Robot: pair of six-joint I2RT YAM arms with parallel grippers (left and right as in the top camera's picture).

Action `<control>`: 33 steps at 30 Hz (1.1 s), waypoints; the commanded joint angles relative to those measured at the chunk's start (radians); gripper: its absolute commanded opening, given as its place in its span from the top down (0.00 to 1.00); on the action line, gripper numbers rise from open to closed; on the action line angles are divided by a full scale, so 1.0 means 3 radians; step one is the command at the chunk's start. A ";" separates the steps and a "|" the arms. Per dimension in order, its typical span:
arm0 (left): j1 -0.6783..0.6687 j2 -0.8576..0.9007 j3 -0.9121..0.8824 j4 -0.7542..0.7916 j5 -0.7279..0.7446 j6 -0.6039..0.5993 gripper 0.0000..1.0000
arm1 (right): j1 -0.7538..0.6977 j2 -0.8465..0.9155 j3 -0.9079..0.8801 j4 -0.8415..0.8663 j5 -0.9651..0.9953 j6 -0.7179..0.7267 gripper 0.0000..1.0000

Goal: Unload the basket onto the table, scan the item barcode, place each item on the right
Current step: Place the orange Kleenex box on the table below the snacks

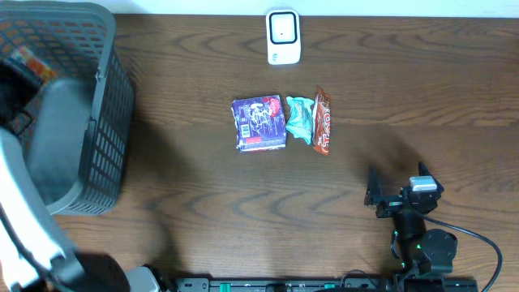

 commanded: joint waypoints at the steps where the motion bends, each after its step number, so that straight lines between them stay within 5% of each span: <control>1: -0.0089 -0.0543 0.0019 0.0028 0.0666 -0.0175 0.93 | -0.0023 -0.0015 -0.0003 -0.0014 0.0015 -0.0036 0.01; 3: -0.0395 -0.0781 0.0019 0.0075 0.1061 -0.0174 0.93 | -0.0023 -0.0015 -0.0003 -0.0014 0.0015 -0.0034 0.01; 7: -0.1247 -0.0917 0.0004 0.0033 0.1091 0.0013 0.92 | -0.0023 -0.0015 -0.0003 -0.0014 0.0015 -0.0034 0.01; 17: -0.3221 -0.0209 -0.0169 -0.0401 -0.0394 0.0089 0.92 | -0.0023 -0.0015 -0.0003 -0.0014 0.0015 -0.0034 0.01; 33: -0.3901 0.1322 -0.0169 0.0172 -0.0430 -0.0498 0.93 | -0.0023 -0.0015 -0.0003 -0.0014 0.0015 -0.0034 0.01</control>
